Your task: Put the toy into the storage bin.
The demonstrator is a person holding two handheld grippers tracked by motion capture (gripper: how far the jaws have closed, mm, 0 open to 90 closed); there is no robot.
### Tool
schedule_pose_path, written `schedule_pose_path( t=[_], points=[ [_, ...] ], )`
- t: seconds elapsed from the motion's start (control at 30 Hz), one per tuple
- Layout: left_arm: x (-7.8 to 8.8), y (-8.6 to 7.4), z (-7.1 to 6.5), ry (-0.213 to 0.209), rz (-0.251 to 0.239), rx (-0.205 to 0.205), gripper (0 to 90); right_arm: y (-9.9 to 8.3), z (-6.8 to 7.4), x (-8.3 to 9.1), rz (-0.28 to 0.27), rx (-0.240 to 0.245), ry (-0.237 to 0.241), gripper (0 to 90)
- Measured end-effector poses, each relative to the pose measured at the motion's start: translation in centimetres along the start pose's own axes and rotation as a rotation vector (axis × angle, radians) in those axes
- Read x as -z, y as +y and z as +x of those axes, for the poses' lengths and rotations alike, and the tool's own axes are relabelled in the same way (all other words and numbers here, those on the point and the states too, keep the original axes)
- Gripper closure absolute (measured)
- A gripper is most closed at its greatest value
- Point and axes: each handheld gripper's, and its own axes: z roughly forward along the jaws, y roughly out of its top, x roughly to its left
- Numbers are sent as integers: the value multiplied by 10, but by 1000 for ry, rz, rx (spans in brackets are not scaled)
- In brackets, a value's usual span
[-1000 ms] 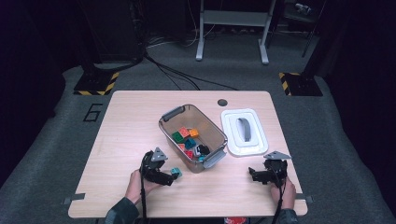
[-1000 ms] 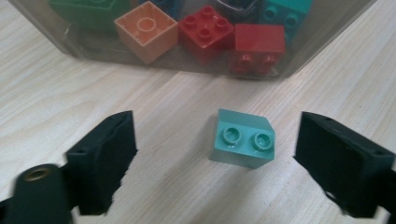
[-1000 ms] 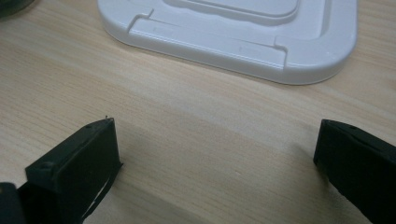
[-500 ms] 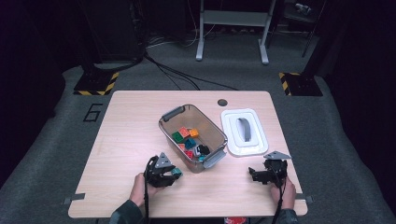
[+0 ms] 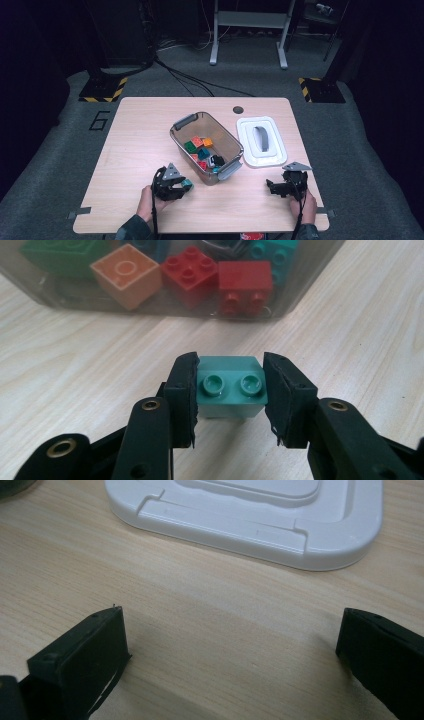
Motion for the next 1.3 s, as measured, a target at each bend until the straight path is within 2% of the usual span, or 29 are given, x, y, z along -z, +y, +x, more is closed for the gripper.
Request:
schedule_pose_path(
  t=[0.57, 0.83, 1.3],
  points=[
    [29, 6, 32, 52, -24, 75, 592, 0, 0, 0, 0, 1, 0, 0],
    [41, 14, 48, 82, -29, 57, 592, 0, 0, 0, 0, 1, 0, 0],
    [56, 30, 72, 123, -28, 73, 593, 0, 0, 0, 0, 0, 0, 0]
  ],
)
